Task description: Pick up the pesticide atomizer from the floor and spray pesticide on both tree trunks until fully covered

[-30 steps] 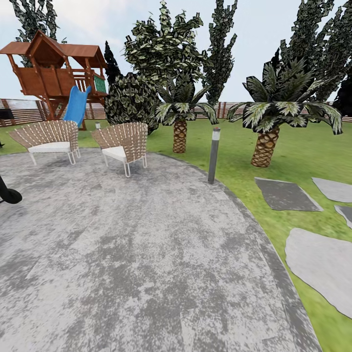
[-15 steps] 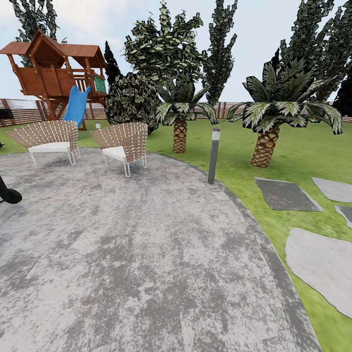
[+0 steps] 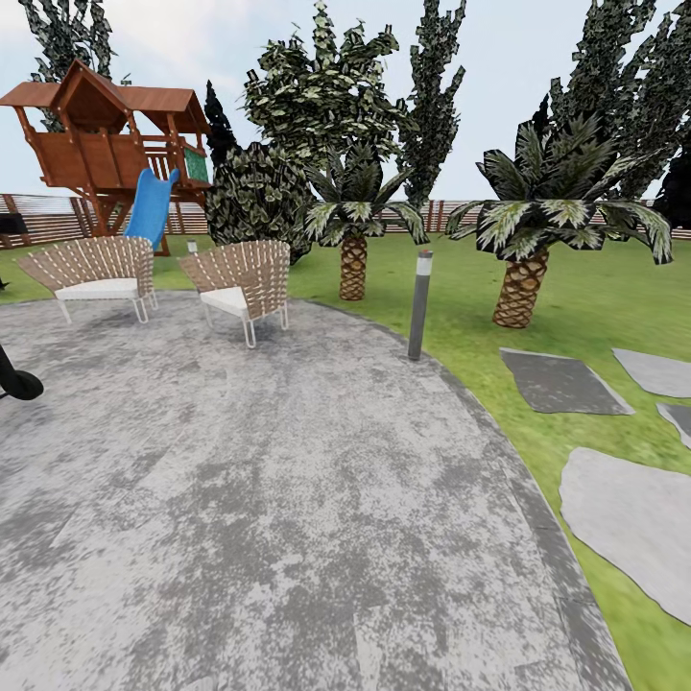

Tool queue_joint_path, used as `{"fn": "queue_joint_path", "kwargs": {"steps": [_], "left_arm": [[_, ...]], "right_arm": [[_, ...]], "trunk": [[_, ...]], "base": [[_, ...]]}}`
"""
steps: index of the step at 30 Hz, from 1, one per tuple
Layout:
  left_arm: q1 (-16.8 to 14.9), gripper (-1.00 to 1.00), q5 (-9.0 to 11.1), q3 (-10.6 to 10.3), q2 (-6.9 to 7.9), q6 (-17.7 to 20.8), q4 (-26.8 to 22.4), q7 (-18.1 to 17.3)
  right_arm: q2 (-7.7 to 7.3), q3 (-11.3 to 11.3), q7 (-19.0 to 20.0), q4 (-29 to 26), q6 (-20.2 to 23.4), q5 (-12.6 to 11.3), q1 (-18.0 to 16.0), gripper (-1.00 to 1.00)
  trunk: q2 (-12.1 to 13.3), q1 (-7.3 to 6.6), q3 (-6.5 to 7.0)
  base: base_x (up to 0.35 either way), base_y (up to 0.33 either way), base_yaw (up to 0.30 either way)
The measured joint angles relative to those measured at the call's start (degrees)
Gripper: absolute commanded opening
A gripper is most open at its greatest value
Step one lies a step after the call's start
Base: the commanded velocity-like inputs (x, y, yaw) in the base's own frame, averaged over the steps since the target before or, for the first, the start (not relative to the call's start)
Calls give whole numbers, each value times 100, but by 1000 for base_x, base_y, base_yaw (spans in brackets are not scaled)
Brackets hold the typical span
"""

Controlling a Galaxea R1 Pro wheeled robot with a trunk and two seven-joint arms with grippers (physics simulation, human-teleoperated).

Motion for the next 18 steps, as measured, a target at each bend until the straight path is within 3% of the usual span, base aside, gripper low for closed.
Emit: {"fn": "queue_joint_path", "kwargs": {"steps": [18], "left_arm": [[4,100,20,7,0,-1,-2,13]], "right_arm": [[-6,0,1,0,0,-8,17,100]], "trunk": [[0,0,0]], "base": [[0,0,0]]}}
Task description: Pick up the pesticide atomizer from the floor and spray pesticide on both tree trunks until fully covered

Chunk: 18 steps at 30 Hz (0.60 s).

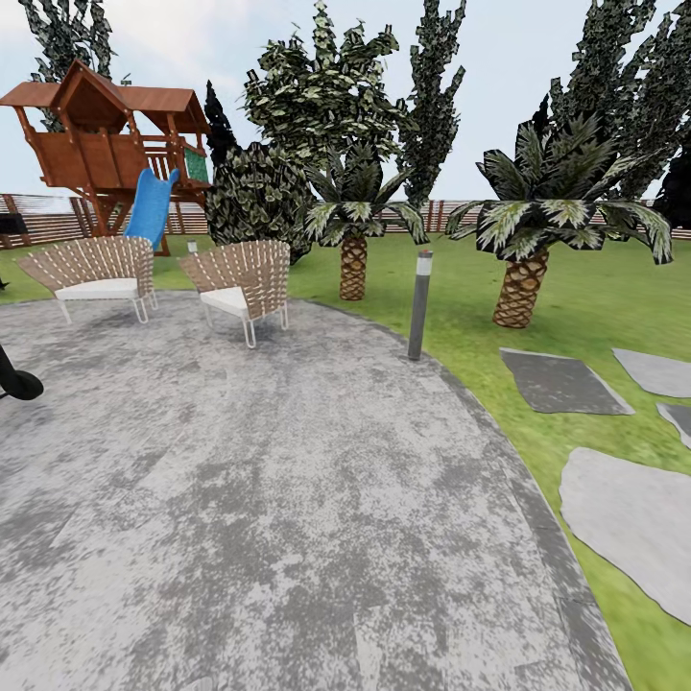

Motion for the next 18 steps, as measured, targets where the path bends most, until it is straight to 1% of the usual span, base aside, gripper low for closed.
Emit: {"fn": "queue_joint_path", "kwargs": {"steps": [15,18], "left_arm": [[2,100,3,6,0,-3,-1,15],[3,100,16,8,0,-12,1,102]], "right_arm": [[0,0,4,0,0,0,0,100],[1,0,2,0,0,0,0,100]], "trunk": [[0,0,0],[0,0,0]], "base": [[0,0,0],[0,0,0]]}}
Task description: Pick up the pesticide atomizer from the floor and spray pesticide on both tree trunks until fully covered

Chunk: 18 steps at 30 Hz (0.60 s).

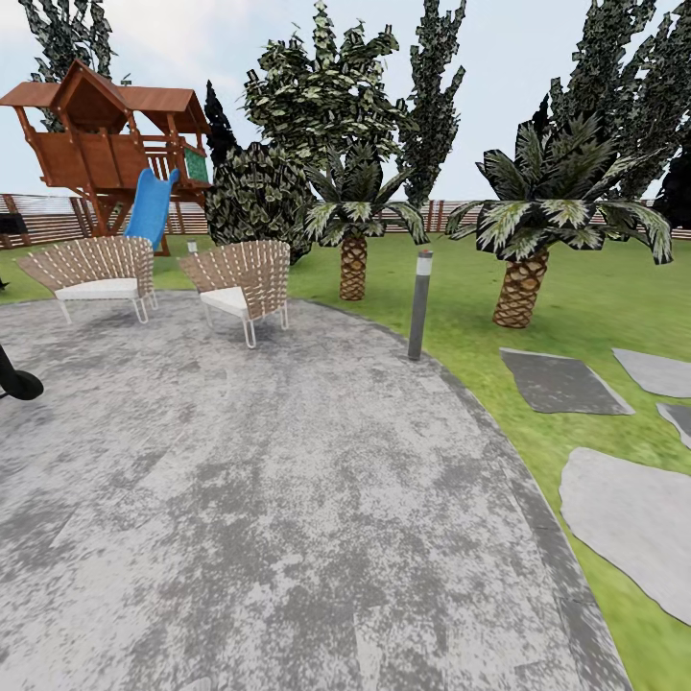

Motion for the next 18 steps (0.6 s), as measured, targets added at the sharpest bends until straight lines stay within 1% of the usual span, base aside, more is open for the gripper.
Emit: {"fn": "queue_joint_path", "kwargs": {"steps": [6,18], "left_arm": [[0,100,10,1,4,-7,18,79],[1,100,11,-4,9,-15,17,86]], "right_arm": [[-1,0,2,0,0,0,0,100],[-1,0,2,0,0,0,0,100]], "trunk": [[0,0,0],[0,0,0]], "base": [[0,0,0],[0,0,0]]}}
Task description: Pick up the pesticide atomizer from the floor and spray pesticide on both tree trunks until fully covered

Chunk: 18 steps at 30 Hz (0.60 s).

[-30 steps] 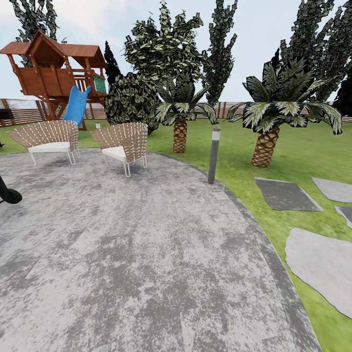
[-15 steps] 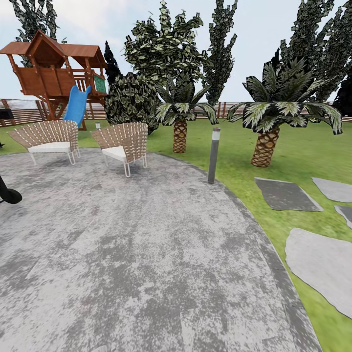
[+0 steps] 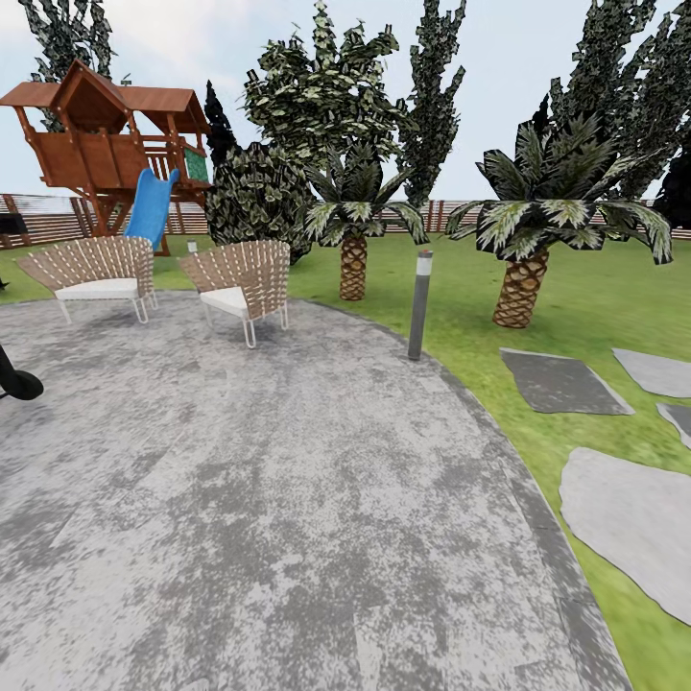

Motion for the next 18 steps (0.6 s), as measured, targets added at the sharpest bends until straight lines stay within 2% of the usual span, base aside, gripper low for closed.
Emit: {"fn": "queue_joint_path", "kwargs": {"steps": [7,18], "left_arm": [[0,100,-2,-2,0,1,-4,-18],[0,100,-3,-7,0,0,2,-25]], "right_arm": [[5,0,-2,0,0,0,0,100],[8,0,-1,0,0,0,0,100]], "trunk": [[0,0,0],[-14,28,-243]], "base": [[0,0,0],[0,0,0]]}}
